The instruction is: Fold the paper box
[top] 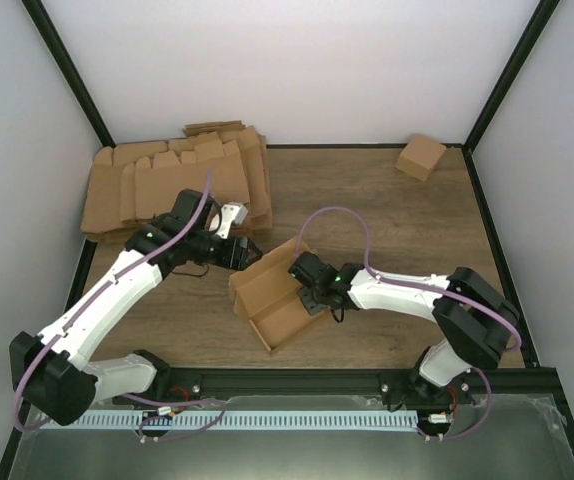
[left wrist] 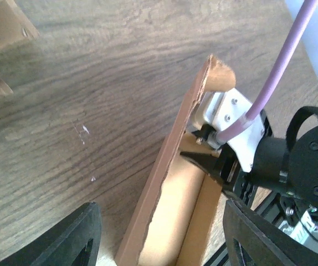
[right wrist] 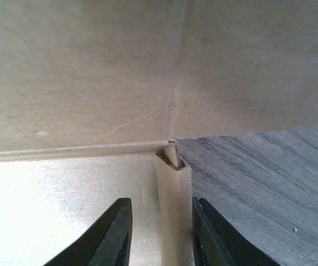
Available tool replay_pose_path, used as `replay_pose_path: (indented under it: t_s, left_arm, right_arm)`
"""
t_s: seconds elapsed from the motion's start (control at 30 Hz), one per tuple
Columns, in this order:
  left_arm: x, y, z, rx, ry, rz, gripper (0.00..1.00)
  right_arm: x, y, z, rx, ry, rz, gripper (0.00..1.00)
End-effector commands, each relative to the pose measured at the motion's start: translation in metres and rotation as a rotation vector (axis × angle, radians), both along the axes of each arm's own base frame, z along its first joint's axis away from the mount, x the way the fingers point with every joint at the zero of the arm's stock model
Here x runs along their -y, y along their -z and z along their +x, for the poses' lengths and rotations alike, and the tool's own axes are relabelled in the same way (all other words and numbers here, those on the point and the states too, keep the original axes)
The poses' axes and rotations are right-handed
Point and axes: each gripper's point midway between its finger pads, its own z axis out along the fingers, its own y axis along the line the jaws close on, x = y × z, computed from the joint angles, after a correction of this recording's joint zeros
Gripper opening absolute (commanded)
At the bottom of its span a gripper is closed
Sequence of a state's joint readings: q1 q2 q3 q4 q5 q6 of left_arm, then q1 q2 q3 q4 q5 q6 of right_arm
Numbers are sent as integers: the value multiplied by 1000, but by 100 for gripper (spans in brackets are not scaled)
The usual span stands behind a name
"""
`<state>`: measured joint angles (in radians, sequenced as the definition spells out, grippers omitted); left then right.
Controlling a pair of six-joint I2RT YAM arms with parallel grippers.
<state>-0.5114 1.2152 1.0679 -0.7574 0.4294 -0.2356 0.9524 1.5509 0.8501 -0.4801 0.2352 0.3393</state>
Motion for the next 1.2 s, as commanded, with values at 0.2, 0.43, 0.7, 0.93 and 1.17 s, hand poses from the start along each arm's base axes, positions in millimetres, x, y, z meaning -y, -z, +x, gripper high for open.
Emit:
replay_pose_path:
  t_s: [0.2,0.43,0.7,0.93,1.17]
  left_arm:
    - [-24,-42,10,146,-132,31,82]
    - [-38,-42,12,163,-214,53,94]
    - [-38,-44,8,160,-209,47,94]
    - [-41,-48,6,169,-220,40,94]
    - [-44,-50,9,176,-259,33,94]
  right_arm:
    - [-22,-29,-5,-18,-31,145,49]
    - [-10,-30,-1,-35,-2,178,53]
    - [-4,-11,0,-64,17,118,44]
    - [7,4,6,-53,70,54,35]
    - [27,-4,23,42,257,27,15]
